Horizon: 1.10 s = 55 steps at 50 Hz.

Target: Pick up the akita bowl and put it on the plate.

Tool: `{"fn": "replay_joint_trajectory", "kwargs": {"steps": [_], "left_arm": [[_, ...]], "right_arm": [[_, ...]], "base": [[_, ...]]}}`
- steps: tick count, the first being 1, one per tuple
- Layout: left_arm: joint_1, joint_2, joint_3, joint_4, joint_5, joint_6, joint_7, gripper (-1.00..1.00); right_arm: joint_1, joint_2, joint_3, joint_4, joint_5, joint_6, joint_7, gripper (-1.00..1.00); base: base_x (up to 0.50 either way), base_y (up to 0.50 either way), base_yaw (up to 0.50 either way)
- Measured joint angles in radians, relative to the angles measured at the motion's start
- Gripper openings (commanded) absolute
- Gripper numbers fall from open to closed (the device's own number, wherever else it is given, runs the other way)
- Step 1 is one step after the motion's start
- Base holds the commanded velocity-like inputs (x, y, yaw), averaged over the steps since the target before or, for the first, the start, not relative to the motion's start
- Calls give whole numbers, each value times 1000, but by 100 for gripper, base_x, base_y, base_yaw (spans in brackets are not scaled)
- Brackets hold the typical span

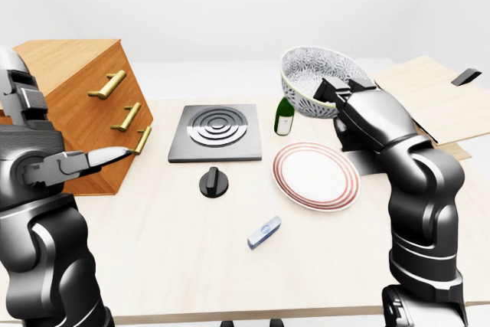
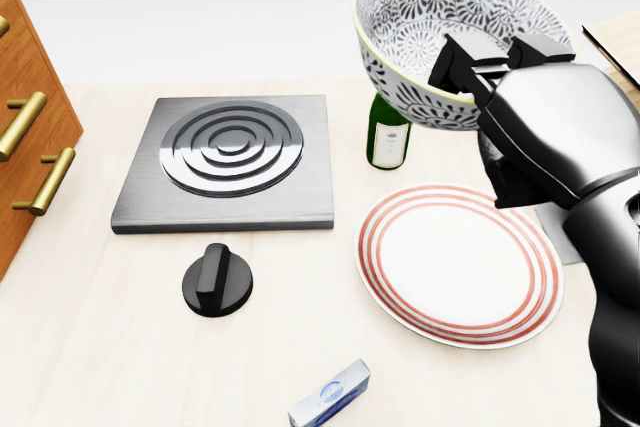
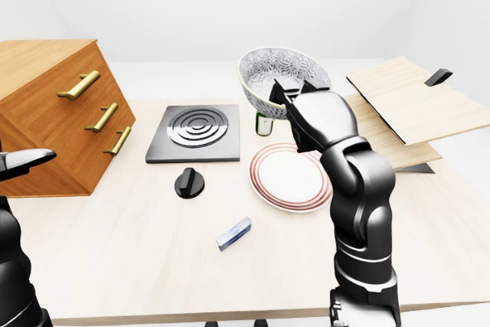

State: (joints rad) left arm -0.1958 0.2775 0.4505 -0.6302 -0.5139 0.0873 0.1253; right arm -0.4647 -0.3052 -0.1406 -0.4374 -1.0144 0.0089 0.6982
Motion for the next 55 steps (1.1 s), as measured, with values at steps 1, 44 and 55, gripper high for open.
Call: {"fn": "replay_joint_trajectory", "kwargs": {"steps": [1,44,55], "left_arm": [[0,0,0,-1,0,0,0,100],[-7,1,-3,8,20,0,8,100],[-7,1,-2,8,20,0,11,100]], "right_arm": [[3,-5,-5,2,3,1,0,-100],[55,-138,-118,157,133,-20,0,-100],[66,-137,-119,173,120,-25,0,-100]], "base": [[0,0,0],[0,0,0],[0,0,0]]}}
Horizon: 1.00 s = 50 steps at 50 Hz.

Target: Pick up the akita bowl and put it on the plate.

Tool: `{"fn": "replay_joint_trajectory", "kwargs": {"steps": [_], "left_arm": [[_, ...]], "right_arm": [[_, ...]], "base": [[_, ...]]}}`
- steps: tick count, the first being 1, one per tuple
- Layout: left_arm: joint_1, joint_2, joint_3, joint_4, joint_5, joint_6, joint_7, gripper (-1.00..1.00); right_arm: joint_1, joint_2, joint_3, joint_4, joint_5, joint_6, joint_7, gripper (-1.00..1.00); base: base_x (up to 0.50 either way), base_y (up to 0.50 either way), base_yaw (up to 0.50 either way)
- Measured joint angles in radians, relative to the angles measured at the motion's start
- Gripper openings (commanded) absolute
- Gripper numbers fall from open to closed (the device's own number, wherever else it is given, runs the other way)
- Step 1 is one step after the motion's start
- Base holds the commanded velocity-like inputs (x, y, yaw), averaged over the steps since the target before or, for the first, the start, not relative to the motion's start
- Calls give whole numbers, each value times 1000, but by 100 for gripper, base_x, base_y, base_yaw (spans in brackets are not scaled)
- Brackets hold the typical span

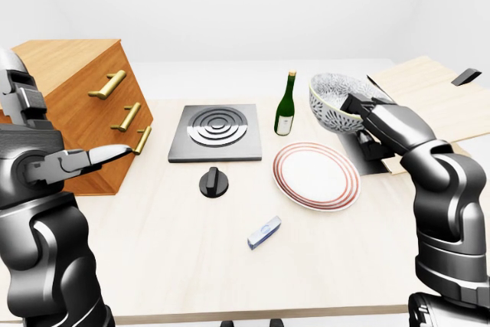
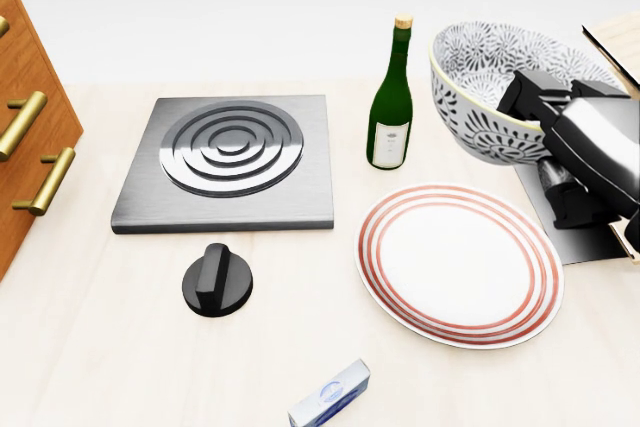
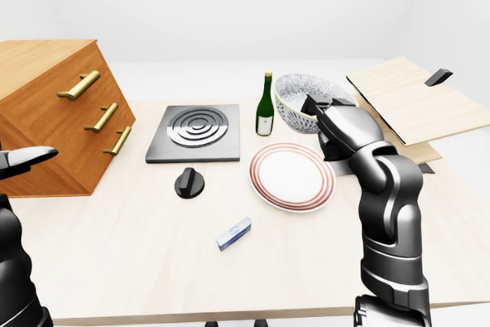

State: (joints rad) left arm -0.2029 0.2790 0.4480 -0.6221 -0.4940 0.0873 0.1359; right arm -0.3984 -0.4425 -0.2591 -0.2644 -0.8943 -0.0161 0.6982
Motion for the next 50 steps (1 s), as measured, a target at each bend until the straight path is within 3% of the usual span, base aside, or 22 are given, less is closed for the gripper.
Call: {"fn": "replay_joint_trajectory", "kwargs": {"steps": [9,19,30,50], "left_arm": [[0,0,-3,1,6,0,0,100],[0,-1,-4,3,14,0,-3,100],[0,-4,-6,7,21,0,-7,100],[4,-5,-4,13,31,0,-10,100]], "right_arm": [[-2,0,3,21,-10,-10,-1,-100],[-16,-11,19,190,-40,-71,-131,-100],[-16,-17,40,358,-75,-71,-271,-100],[38,28,73,431,-117,-71,-380,-100]], "base": [[0,0,0],[0,0,0],[0,0,0],[0,0,0]]}}
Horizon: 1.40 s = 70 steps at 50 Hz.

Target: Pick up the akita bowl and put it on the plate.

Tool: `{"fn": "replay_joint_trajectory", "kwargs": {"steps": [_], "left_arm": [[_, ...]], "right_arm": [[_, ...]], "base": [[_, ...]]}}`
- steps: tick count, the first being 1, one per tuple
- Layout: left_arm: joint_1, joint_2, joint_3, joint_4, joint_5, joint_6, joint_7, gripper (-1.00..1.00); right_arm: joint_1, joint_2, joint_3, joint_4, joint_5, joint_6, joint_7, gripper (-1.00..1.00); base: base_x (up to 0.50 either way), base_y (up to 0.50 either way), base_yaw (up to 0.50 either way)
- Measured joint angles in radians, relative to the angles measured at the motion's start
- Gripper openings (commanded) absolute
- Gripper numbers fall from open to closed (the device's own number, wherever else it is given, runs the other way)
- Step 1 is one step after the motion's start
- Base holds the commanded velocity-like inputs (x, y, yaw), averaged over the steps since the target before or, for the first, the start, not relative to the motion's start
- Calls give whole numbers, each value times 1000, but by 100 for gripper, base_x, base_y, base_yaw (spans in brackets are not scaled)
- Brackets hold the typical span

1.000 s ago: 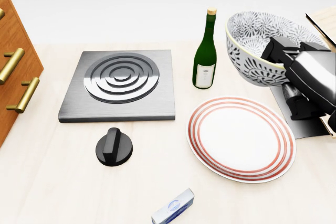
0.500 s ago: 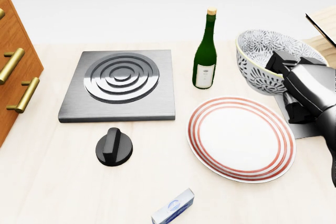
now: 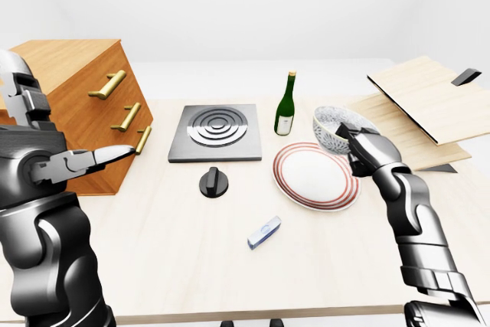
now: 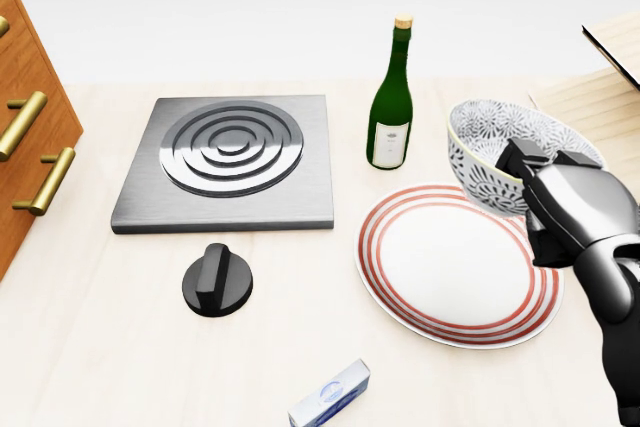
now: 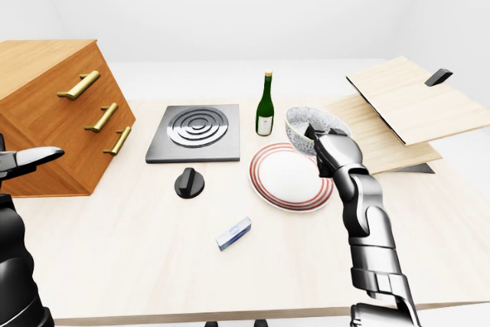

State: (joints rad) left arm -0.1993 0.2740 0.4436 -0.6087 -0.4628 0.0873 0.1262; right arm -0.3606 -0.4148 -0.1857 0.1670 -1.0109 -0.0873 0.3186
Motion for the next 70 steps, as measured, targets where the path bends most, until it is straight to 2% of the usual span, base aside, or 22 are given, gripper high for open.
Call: {"fn": "replay_joint_trajectory", "kwargs": {"steps": [24,46,70], "left_arm": [[-3,1,3,26,36,0,8,100],[-7,4,5,34,41,0,18,100],[-10,8,9,31,25,0,26,100]], "right_arm": [[11,22,44,175,-45,0,-161,-100],[66,72,71,132,-79,0,-171,-100],[81,93,90,159,-106,0,-209,-100]], "base": [[0,0,0],[0,0,0],[0,0,0]]}}
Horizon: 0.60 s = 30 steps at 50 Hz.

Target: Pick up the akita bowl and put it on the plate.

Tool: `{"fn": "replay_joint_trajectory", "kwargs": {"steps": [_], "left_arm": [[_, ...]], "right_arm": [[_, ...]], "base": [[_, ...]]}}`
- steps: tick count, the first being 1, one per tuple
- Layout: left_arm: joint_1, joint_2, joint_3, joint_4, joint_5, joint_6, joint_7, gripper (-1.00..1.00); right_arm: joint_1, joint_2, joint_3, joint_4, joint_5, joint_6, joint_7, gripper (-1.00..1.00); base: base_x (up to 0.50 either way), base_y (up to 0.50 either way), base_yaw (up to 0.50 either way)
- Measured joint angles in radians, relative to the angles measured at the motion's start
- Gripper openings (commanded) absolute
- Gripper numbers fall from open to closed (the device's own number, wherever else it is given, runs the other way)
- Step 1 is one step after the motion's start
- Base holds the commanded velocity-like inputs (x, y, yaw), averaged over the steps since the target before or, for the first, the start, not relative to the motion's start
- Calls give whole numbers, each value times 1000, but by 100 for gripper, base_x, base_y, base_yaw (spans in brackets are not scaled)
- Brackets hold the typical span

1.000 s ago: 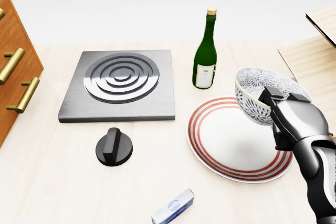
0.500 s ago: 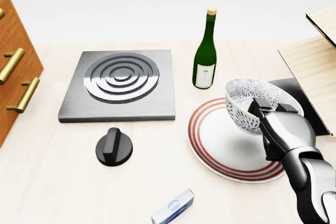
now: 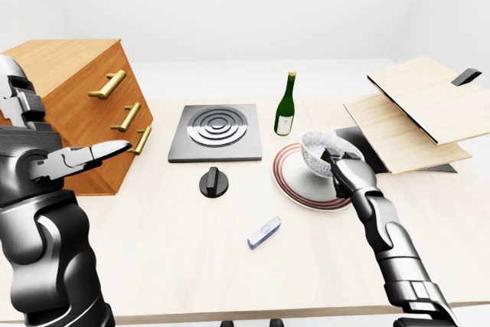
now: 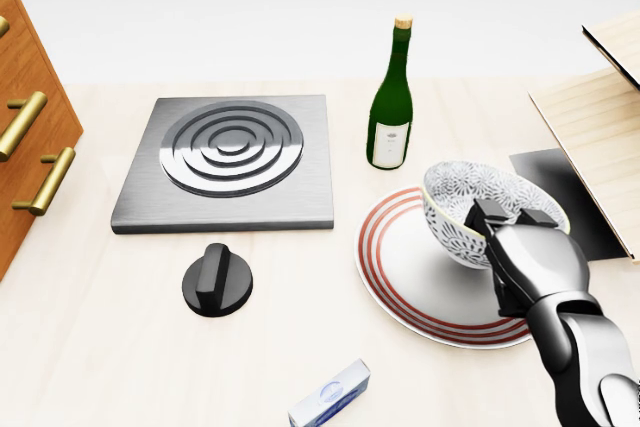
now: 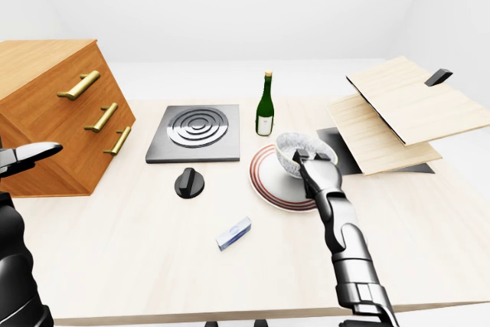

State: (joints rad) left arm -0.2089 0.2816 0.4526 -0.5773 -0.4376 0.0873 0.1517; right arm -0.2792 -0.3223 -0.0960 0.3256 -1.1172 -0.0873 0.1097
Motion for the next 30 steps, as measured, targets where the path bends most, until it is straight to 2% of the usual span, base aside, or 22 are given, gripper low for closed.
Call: {"fn": "replay_joint_trajectory", "kwargs": {"steps": [23,24,25,30], "left_arm": [[1,4,4,0,-14,0,8,100],[1,4,4,1,-14,0,8,100],[0,4,4,1,-14,0,8,100],[0,4,3,3,-14,0,8,100]], "right_arm": [[6,11,20,58,-17,0,-47,-100],[6,11,20,58,-16,0,-47,23],[5,12,19,57,-12,0,-48,100],[2,15,15,50,10,0,-49,100]], "base": [[0,0,0],[0,0,0],[0,0,0],[0,0,0]]}}
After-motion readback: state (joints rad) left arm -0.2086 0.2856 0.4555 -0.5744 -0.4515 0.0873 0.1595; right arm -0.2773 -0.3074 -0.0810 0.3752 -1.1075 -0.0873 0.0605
